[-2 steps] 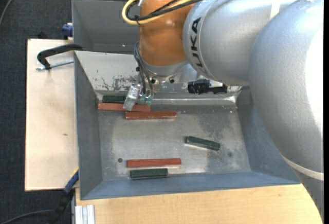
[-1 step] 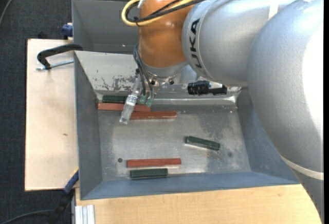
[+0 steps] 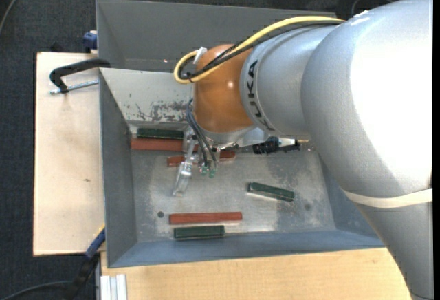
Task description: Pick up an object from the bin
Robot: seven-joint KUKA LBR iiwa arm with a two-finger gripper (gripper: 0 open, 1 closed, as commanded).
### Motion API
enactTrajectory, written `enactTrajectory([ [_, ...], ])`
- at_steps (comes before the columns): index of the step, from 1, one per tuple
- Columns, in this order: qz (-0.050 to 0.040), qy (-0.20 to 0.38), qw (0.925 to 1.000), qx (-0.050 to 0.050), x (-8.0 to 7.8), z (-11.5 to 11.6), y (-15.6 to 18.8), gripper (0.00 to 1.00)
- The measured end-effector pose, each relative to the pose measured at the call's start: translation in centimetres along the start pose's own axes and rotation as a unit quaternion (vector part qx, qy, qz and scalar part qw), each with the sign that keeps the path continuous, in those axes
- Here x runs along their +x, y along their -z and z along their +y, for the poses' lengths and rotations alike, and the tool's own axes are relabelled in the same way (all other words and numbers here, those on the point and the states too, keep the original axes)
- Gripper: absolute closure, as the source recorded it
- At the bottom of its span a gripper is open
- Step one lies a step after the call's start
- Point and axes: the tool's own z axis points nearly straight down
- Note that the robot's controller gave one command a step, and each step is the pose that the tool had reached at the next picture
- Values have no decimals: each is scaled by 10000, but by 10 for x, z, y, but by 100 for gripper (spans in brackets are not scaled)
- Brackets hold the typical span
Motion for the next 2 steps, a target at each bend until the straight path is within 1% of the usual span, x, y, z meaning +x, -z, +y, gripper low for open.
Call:
enactTrajectory([
  [1, -22, -818, 9966, -19, -25, 22, -4, 0],
  [2, -7, -1482, 9890, 1, -37, -40, -1, 0],
])
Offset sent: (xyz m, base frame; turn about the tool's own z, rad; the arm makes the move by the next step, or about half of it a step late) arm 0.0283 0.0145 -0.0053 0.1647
